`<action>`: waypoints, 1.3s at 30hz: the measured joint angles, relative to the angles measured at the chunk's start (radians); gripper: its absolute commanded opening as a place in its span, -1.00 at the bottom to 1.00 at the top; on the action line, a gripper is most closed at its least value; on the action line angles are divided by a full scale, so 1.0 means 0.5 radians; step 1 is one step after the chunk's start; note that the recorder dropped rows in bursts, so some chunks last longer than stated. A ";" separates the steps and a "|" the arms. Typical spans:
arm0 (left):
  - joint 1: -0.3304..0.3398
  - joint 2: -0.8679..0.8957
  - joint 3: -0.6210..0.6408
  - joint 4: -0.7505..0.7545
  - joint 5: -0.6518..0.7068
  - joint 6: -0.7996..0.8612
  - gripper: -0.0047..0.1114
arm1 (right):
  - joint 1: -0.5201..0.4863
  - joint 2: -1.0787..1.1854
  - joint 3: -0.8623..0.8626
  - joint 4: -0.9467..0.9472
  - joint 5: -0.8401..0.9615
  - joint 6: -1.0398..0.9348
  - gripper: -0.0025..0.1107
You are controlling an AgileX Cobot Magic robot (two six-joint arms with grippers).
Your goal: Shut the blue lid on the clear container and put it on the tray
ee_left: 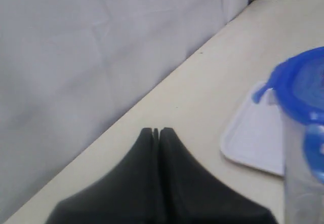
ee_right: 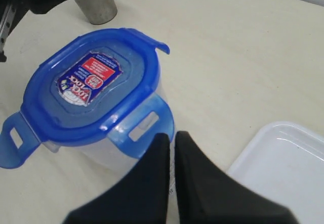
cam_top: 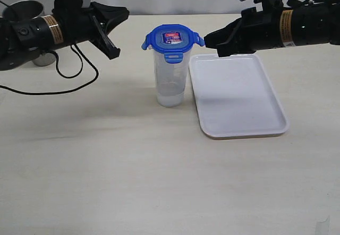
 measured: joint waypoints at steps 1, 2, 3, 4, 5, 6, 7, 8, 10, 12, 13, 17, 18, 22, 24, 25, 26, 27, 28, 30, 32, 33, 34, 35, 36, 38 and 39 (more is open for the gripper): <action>0.000 0.000 0.000 0.066 -0.020 -0.020 -0.92 | 0.000 0.000 0.000 0.000 0.000 0.000 -0.88; -0.004 0.000 0.000 0.136 -0.037 -0.045 -0.92 | 0.000 0.000 0.000 0.000 0.000 0.000 -0.88; -0.007 0.000 0.000 0.188 -0.050 -0.079 -0.92 | 0.000 0.000 0.000 0.000 0.000 0.000 -0.88; -0.007 0.000 0.000 0.250 -0.056 -0.116 -0.92 | 0.000 0.000 0.000 0.000 -0.004 0.000 -0.88; -0.007 0.000 0.000 0.301 -0.057 -0.147 -0.92 | 0.000 0.000 0.000 0.000 -0.004 0.000 -0.88; -0.007 0.000 0.000 0.339 -0.061 -0.162 -0.92 | 0.000 0.000 0.000 0.000 -0.004 0.000 -0.88; -0.007 0.001 0.000 0.374 -0.066 -0.179 -0.92 | 0.000 0.000 0.000 -0.004 -0.004 0.000 -0.88; -0.007 0.005 0.000 0.401 -0.070 -0.190 -0.92 | 0.000 0.000 0.000 -0.004 -0.004 0.000 -0.88; -0.007 0.013 0.000 0.423 -0.088 -0.216 -0.92 | 0.000 0.000 0.000 -0.004 -0.004 0.000 -0.88; -0.007 0.027 0.000 0.436 -0.115 -0.224 -0.92 | 0.000 0.000 0.000 -0.004 -0.004 0.000 -0.88; -0.007 0.036 0.000 0.439 -0.119 -0.228 -0.92 | 0.000 0.000 0.000 -0.004 -0.004 0.000 -0.88; -0.007 0.035 0.000 0.489 -0.190 -0.248 -0.92 | 0.000 0.000 0.000 -0.004 -0.004 0.000 -0.88; -0.007 0.035 0.000 0.494 -0.199 -0.253 -0.92 | 0.000 0.000 0.000 -0.004 -0.004 0.000 -0.88; -0.007 0.035 0.000 0.512 -0.213 -0.253 -0.92 | 0.000 0.000 0.000 -0.004 -0.004 0.000 -0.88; -0.007 0.035 0.000 0.512 -0.213 -0.253 -0.92 | 0.000 0.000 0.000 -0.004 -0.004 0.000 -0.88; -0.007 0.035 0.000 0.512 -0.213 -0.253 -0.92 | 0.000 0.000 0.000 -0.004 -0.004 0.000 -0.88; -0.007 0.035 0.000 0.512 -0.213 -0.253 -0.92 | 0.000 0.000 0.000 -0.004 -0.004 0.000 -0.88; -0.007 0.035 0.000 0.517 -0.213 -0.253 -0.92 | 0.000 0.000 0.000 -0.004 -0.004 0.000 -0.88; -0.007 0.035 0.000 0.521 -0.213 -0.253 -0.92 | 0.000 0.000 0.000 -0.004 -0.004 0.000 -0.88; -0.007 0.035 0.000 0.536 -0.213 -0.257 -0.92 | 0.000 0.000 0.000 -0.004 -0.004 0.000 -0.88; -0.007 0.035 0.000 0.574 -0.213 -0.262 -0.92 | 0.000 0.000 0.000 -0.004 -0.004 0.000 -0.88; -0.007 0.035 0.000 0.593 -0.213 -0.271 -0.92 | 0.000 0.000 0.000 -0.004 -0.004 0.000 -0.88; -0.007 0.035 0.000 0.599 -0.213 -0.284 -0.92 | 0.000 0.000 0.000 -0.004 -0.004 0.000 -0.88; -0.007 0.035 0.000 0.604 -0.213 -0.295 -0.92 | 0.000 0.000 0.000 -0.004 -0.004 0.000 -0.88; -0.007 0.035 0.000 0.608 -0.213 -0.300 -0.92 | 0.000 0.000 0.000 -0.004 -0.004 0.000 -0.88; -0.007 0.035 0.000 0.612 -0.213 -0.312 -0.92 | 0.000 0.000 0.000 -0.004 -0.004 0.000 -0.88; -0.007 0.035 0.000 0.615 -0.213 -0.312 -0.92 | 0.000 0.000 0.000 -0.004 -0.004 0.000 -0.88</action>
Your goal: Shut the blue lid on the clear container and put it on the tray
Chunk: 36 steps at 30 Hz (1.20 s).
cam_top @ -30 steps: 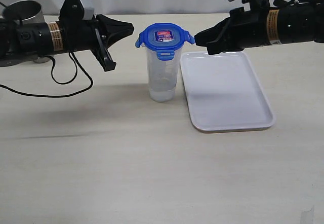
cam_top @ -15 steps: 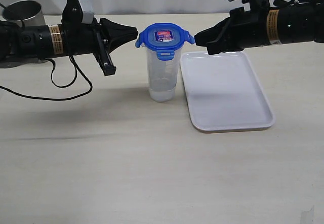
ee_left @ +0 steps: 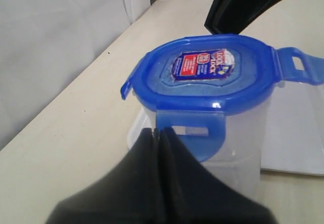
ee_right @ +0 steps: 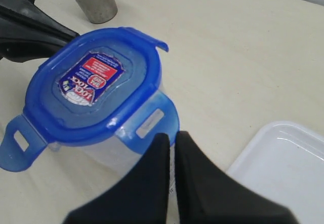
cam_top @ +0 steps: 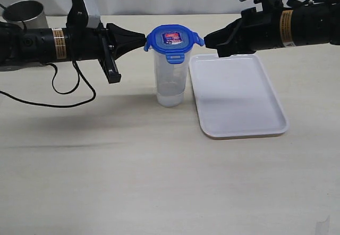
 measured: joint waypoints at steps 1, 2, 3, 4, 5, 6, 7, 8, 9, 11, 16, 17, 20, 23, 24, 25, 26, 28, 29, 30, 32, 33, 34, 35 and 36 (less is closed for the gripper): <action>0.000 0.000 0.000 0.000 0.000 0.000 -0.92 | 0.000 0.000 0.000 0.000 0.000 0.000 -0.88; 0.000 0.000 0.000 0.000 0.000 0.000 -0.92 | 0.000 0.000 0.000 0.000 0.000 0.000 -0.88; 0.000 0.000 0.000 0.005 0.000 0.000 -0.92 | 0.000 0.000 0.000 0.000 0.000 0.000 -0.88; 0.000 0.000 0.000 0.013 0.000 0.000 -0.92 | 0.000 0.000 0.000 0.000 0.000 0.000 -0.88; 0.000 0.000 0.000 0.030 0.000 0.000 -0.92 | 0.000 0.000 0.000 0.000 0.000 0.000 -0.88; 0.000 0.000 0.000 0.035 0.000 0.000 -0.92 | 0.000 0.000 0.000 0.000 0.000 0.000 -0.88; 0.000 0.000 0.000 0.045 0.000 0.000 -0.92 | 0.000 0.000 0.000 0.000 0.000 0.000 -0.88; 0.000 0.000 0.000 0.053 -0.003 0.000 -0.92 | 0.000 0.000 0.000 0.000 0.000 0.000 -0.88; 0.000 0.000 0.000 0.063 -0.003 0.000 -0.92 | 0.000 0.000 0.000 0.000 0.000 0.000 -0.88; 0.000 0.000 0.000 0.073 -0.003 -0.004 -0.92 | 0.000 0.000 0.000 0.000 0.000 0.000 -0.88; 0.000 0.000 0.000 0.076 -0.003 -0.008 -0.92 | 0.000 0.000 0.000 0.000 0.000 0.000 -0.88; 0.000 0.000 0.000 0.076 -0.003 -0.008 -0.92 | 0.000 0.000 0.000 0.000 0.000 0.000 -0.88; 0.022 0.000 0.000 0.081 -0.003 -0.011 -0.92 | 0.000 0.000 0.000 0.004 0.000 0.000 -0.88; 0.070 0.000 0.000 0.067 -0.003 -0.011 -0.92 | 0.000 0.000 0.000 0.004 0.000 0.000 -0.88; 0.079 0.000 0.000 0.040 -0.003 -0.004 -0.92 | 0.000 0.000 0.000 -0.011 0.000 0.000 -0.88; 0.082 0.004 0.000 0.021 -0.003 0.011 -0.92 | 0.000 0.000 0.000 -0.031 0.000 0.000 -0.88; 0.084 0.013 0.000 -0.016 -0.003 0.056 -0.92 | 0.000 0.000 -0.003 -0.087 -0.033 0.000 -0.88; 0.084 0.044 0.000 -0.057 -0.008 0.121 -0.92 | 0.000 0.000 -0.003 -0.118 -0.145 -0.015 -0.88; 0.084 0.062 0.000 -0.089 -0.016 0.149 -0.92 | 0.000 0.000 -0.003 -0.123 -0.224 -0.047 -0.88; 0.080 0.071 0.000 -0.110 -0.033 0.180 -0.92 | 0.000 0.000 -0.003 -0.127 -0.314 -0.083 -0.88; 0.075 0.084 0.000 -0.133 -0.097 0.206 -0.92 | 0.000 0.000 -0.003 -0.127 -0.452 -0.130 -0.88; 0.072 0.084 0.000 -0.137 -0.137 0.206 -0.92 | 0.000 0.000 -0.003 -0.131 -0.473 -0.143 -0.88; 0.071 0.084 0.000 -0.137 -0.156 0.210 -0.92 | 0.000 0.000 -0.003 -0.131 -0.482 -0.146 -0.88; 0.067 0.084 0.000 -0.137 -0.165 0.215 -0.92 | 0.000 0.000 -0.003 -0.131 -0.486 -0.151 -0.88; 0.067 0.084 0.000 -0.137 -0.168 0.215 -0.92 | 0.000 0.000 -0.003 -0.131 -0.486 -0.151 -0.88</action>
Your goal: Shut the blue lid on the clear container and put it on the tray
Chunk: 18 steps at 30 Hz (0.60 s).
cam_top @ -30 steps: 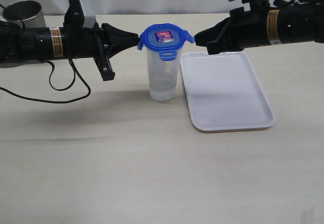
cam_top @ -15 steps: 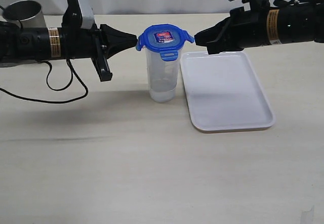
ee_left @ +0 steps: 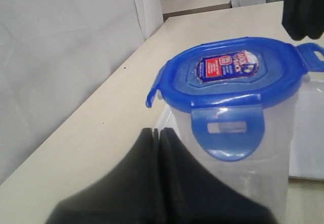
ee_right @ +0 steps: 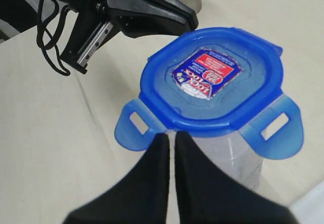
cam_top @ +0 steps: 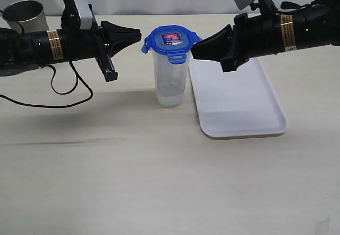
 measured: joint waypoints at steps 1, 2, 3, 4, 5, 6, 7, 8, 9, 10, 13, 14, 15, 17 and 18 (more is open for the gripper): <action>0.000 0.000 0.000 0.010 -0.004 0.000 -0.92 | 0.000 0.000 0.000 0.000 -0.004 -0.004 -0.88; 0.000 0.000 0.000 0.021 -0.004 0.000 -0.92 | 0.000 0.000 0.000 0.000 -0.004 -0.004 -0.88; 0.000 0.000 0.000 0.030 -0.004 0.000 -0.92 | 0.000 0.000 0.000 0.000 -0.009 -0.004 -0.88; 0.000 0.000 0.000 0.035 -0.004 0.000 -0.92 | 0.000 0.000 0.000 0.000 -0.008 -0.004 -0.88; -0.005 0.000 0.000 0.040 -0.004 0.000 -0.92 | 0.000 0.000 0.000 0.000 -0.008 -0.004 -0.88; -0.005 0.000 0.000 0.040 -0.004 0.000 -0.92 | 0.000 0.000 0.000 0.000 -0.012 -0.004 -0.88; -0.013 0.000 0.000 0.040 -0.004 0.000 -0.92 | 0.000 0.000 0.000 0.000 -0.012 -0.004 -0.88; -0.019 0.000 0.000 0.034 0.002 0.000 -0.92 | 0.000 0.000 0.000 0.000 -0.012 -0.004 -0.88; -0.027 0.003 0.000 0.021 0.017 0.007 -0.92 | 0.000 0.000 0.000 0.000 -0.012 -0.004 -0.88; -0.036 0.003 0.000 -0.008 0.038 0.020 -0.92 | 0.000 0.000 0.000 0.000 -0.012 -0.004 -0.88; -0.062 0.003 0.000 -0.081 0.111 0.052 -0.92 | 0.000 0.000 0.000 0.000 -0.012 -0.004 -0.88; -0.065 0.003 0.000 -0.109 0.131 0.052 -0.92 | 0.000 0.000 0.000 -0.003 -0.012 -0.008 -0.88; -0.065 0.003 0.000 -0.112 0.139 0.052 -0.92 | 0.000 0.000 0.000 -0.003 -0.012 -0.008 -0.88; -0.065 0.003 0.000 -0.101 0.138 0.052 -0.92 | 0.000 0.000 0.000 -0.003 -0.012 -0.008 -0.88; -0.065 0.003 0.000 -0.085 0.138 0.052 -0.92 | 0.000 0.000 0.000 -0.003 -0.012 -0.008 -0.88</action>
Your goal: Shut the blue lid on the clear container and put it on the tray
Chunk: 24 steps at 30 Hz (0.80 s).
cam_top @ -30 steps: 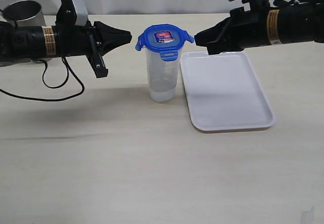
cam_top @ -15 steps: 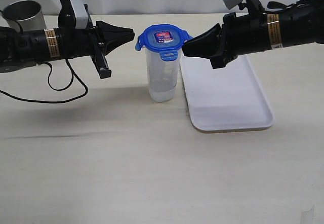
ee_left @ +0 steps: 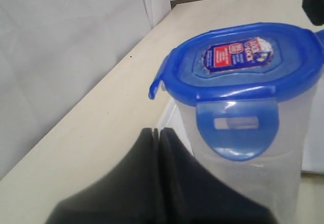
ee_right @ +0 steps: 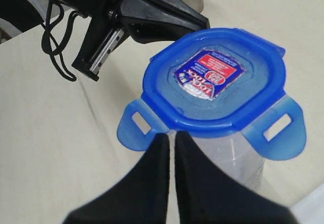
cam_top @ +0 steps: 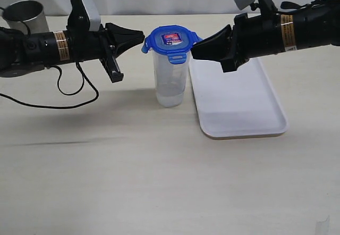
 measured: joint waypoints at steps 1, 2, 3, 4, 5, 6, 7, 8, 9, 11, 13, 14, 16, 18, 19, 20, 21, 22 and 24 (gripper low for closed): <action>0.000 0.000 0.000 0.030 -0.027 0.000 -0.92 | 0.000 0.000 0.000 0.000 0.000 -0.004 -0.88; 0.000 0.000 0.000 0.039 -0.041 0.000 -0.92 | 0.000 0.000 0.000 0.000 0.000 -0.004 -0.88; 0.000 0.000 0.000 0.053 -0.055 0.000 -0.92 | 0.000 0.000 0.000 0.000 0.000 -0.004 -0.88; 0.000 0.000 0.000 0.085 -0.064 0.000 -0.92 | 0.000 0.000 0.000 0.000 0.000 -0.008 -0.88; 0.000 0.000 0.000 0.093 -0.064 0.000 -0.92 | 0.000 0.000 0.000 0.000 0.000 -0.008 -0.88; 0.000 0.000 0.000 0.106 -0.065 0.000 -0.92 | 0.000 0.000 0.000 0.000 0.000 -0.017 -0.88; 0.000 0.000 0.000 0.111 -0.065 0.000 -0.92 | 0.000 0.000 0.000 0.000 0.000 -0.020 -0.88; 0.000 0.000 0.000 0.115 -0.065 0.000 -0.92 | 0.000 0.000 0.000 0.000 0.000 -0.019 -0.88; 0.000 0.000 0.000 0.118 -0.065 0.000 -0.92 | 0.000 0.000 0.000 0.000 0.000 -0.024 -0.88; 0.000 0.000 0.000 0.118 -0.065 -0.004 -0.92 | 0.000 0.000 0.000 0.000 0.000 -0.028 -0.88; 0.000 0.000 0.000 0.118 -0.057 -0.004 -0.92 | 0.000 0.000 0.000 0.000 0.000 -0.028 -0.88; 0.000 0.000 0.000 0.118 -0.037 -0.007 -0.92 | 0.000 0.000 0.000 0.000 0.000 -0.028 -0.88; 0.000 0.000 0.000 0.118 0.030 -0.007 -0.92 | 0.000 0.000 0.000 0.000 0.000 -0.028 -0.88; 0.000 0.000 0.000 0.101 0.099 -0.007 -0.92 | 0.000 -0.014 0.000 -0.004 0.004 -0.034 -0.88; 0.000 0.000 0.000 0.090 0.118 -0.007 -0.92 | 0.000 -0.043 0.000 -0.004 0.024 -0.034 -0.88; 0.000 0.000 0.000 0.081 0.133 -0.007 -0.92 | 0.000 -0.094 0.000 -0.004 0.076 -0.034 -0.88; 0.000 0.000 0.000 0.078 0.143 -0.007 -0.92 | 0.000 -0.135 0.000 -0.004 0.115 -0.034 -0.88; 0.000 0.000 0.000 0.078 0.145 -0.007 -0.92 | 0.000 -0.182 0.000 -0.004 0.156 -0.034 -0.88; 0.000 0.000 0.000 0.073 0.150 -0.007 -0.92 | 0.000 -0.288 0.000 -0.004 0.306 -0.028 -0.88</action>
